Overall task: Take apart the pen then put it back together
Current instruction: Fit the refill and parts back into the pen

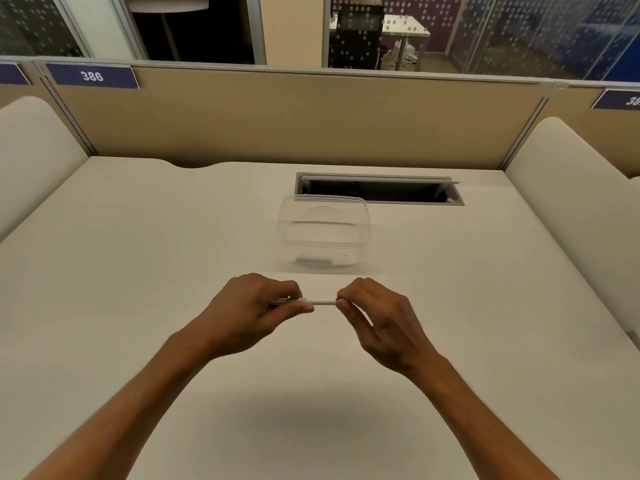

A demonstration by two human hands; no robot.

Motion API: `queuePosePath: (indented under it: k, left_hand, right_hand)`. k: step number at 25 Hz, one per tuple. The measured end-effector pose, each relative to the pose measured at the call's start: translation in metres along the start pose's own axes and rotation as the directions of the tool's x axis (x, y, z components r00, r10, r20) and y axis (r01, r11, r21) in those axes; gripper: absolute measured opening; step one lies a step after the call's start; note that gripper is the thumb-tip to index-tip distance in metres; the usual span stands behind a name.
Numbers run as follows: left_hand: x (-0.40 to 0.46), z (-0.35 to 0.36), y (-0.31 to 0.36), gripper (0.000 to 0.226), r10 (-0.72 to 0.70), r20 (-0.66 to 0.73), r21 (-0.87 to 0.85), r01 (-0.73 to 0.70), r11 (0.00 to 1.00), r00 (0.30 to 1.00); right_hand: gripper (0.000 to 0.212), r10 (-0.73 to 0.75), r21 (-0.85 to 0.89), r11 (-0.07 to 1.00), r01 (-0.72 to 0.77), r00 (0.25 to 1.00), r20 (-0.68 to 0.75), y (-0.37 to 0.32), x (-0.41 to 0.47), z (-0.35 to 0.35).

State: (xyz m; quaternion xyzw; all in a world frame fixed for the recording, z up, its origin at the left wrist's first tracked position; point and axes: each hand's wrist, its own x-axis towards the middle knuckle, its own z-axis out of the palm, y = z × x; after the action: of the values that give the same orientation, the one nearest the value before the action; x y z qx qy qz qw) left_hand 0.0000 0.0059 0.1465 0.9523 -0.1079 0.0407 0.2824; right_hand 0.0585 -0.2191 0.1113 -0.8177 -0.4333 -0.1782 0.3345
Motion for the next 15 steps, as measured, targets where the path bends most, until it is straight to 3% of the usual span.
queuePosePath:
  k: [3,6,9,12,13,15]
  left_hand:
    - [0.001,-0.002,0.004,0.035,0.012,-0.032,0.043,-0.011,0.999,0.999]
    - [0.002,-0.005,0.009,0.030,0.106,-0.117,0.170,-0.085,0.982,0.987]
    - [0.002,-0.009,0.014,0.027,0.207,-0.135,0.329,-0.154,0.932,0.969]
    - [0.003,-0.014,0.017,0.033,0.228,-0.075,0.438,-0.173,0.882,0.971]
    - [0.004,-0.014,0.016,0.035,0.221,-0.073,0.429,-0.169,0.887,0.973]
    - [0.004,-0.013,0.013,0.038,0.186,-0.096,0.356,-0.141,0.924,0.978]
  right_hand:
    - [0.024,0.082,0.114,0.990,-0.084,0.996,0.017,-0.005,0.003,-0.001]
    - [0.032,0.282,0.307,0.903,-0.302,0.953,0.108,-0.012,0.006,0.001]
    - [0.043,0.445,0.532,0.648,-0.545,0.838,0.317,-0.018,0.015,-0.001]
    - [0.055,0.503,0.592,0.431,-0.682,0.726,0.469,-0.018,0.025,-0.006]
    - [0.056,0.513,0.588,0.429,-0.685,0.721,0.465,-0.019,0.026,-0.006]
    - [0.049,0.511,0.516,0.600,-0.611,0.789,0.341,-0.021,0.023,-0.003]
